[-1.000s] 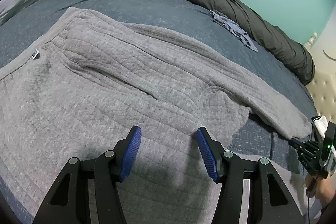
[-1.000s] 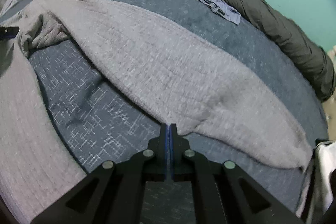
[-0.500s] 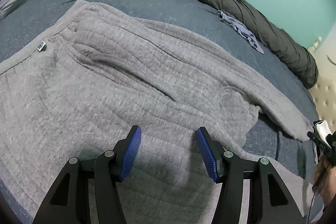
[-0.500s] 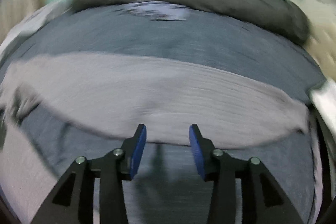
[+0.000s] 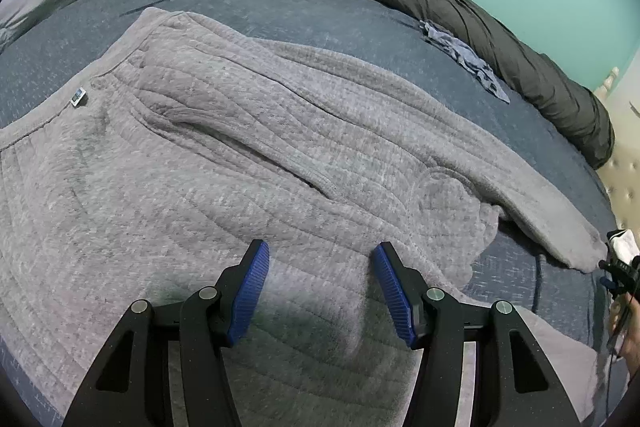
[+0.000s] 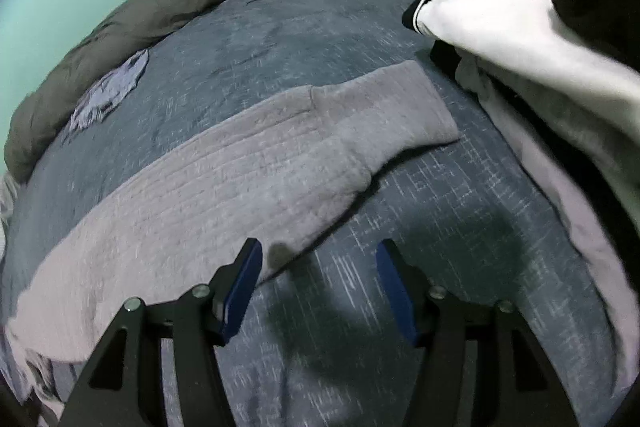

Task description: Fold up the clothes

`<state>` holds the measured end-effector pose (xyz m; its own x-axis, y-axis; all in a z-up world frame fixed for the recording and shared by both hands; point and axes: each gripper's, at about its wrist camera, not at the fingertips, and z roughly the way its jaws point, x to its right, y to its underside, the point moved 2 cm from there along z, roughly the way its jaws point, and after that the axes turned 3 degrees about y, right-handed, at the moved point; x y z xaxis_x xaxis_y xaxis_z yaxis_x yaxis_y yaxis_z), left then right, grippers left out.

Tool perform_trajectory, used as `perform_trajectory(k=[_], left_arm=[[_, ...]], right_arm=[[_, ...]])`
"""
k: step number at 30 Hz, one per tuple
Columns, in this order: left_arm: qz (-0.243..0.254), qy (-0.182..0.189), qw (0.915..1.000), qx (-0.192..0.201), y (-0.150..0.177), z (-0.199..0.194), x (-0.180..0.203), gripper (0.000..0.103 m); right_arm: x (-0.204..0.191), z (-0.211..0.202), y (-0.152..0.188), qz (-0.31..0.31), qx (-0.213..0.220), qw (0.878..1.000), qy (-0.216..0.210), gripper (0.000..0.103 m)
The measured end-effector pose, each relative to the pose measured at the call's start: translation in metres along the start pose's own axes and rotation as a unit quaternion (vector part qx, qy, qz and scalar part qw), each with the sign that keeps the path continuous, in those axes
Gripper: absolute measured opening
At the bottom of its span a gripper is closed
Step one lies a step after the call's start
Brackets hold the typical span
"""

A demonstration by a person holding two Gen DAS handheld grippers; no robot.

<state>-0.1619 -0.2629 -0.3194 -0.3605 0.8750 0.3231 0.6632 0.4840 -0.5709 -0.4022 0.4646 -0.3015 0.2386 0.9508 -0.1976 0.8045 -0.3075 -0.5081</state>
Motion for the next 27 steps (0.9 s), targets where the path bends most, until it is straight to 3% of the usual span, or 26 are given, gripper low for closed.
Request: perform_trajectory(k=[3, 4, 8, 10, 16, 21, 25, 27], left_arm=[[0.003, -0.003, 1.0000, -0.001, 0.001, 0.001, 0.001, 0.060], [0.003, -0.003, 1.0000, -0.001, 0.001, 0.001, 0.001, 0.060], [0.005, -0.006, 1.0000, -0.002, 0.002, 0.003, 0.001, 0.060], [0.005, -0.006, 1.0000, -0.003, 0.003, 0.004, 0.001, 0.060], [0.000, 0.001, 1.0000, -0.004, 0.003, 0.002, -0.002, 0.060], [-0.001, 0.002, 1.0000, -0.005, 0.003, 0.001, -0.002, 0.060], [-0.006, 0.006, 1.0000, -0.005, 0.002, 0.001, -0.003, 0.060], [-0.006, 0.008, 0.9999, -0.005, 0.002, 0.000, -0.004, 0.060]], right_arm=[[-0.001, 0.005, -0.001, 0.012, 0.002, 1.000, -0.022, 0.060], [-0.002, 0.008, -0.001, 0.016, -0.001, 0.999, -0.030, 0.056], [-0.003, 0.013, 0.000, 0.013, 0.002, 1.000, -0.027, 0.008], [-0.002, 0.007, -0.001, 0.015, 0.017, 0.999, -0.025, 0.005], [-0.005, -0.030, -0.001, -0.038, 0.070, 0.997, 0.015, 0.004], [0.011, 0.001, 0.008, -0.043, -0.005, 0.998, 0.054, 0.006], [0.010, -0.010, 0.014, -0.061, 0.014, 0.992, 0.109, 0.031], [0.002, -0.026, 0.022, -0.083, 0.038, 0.986, 0.136, 0.031]])
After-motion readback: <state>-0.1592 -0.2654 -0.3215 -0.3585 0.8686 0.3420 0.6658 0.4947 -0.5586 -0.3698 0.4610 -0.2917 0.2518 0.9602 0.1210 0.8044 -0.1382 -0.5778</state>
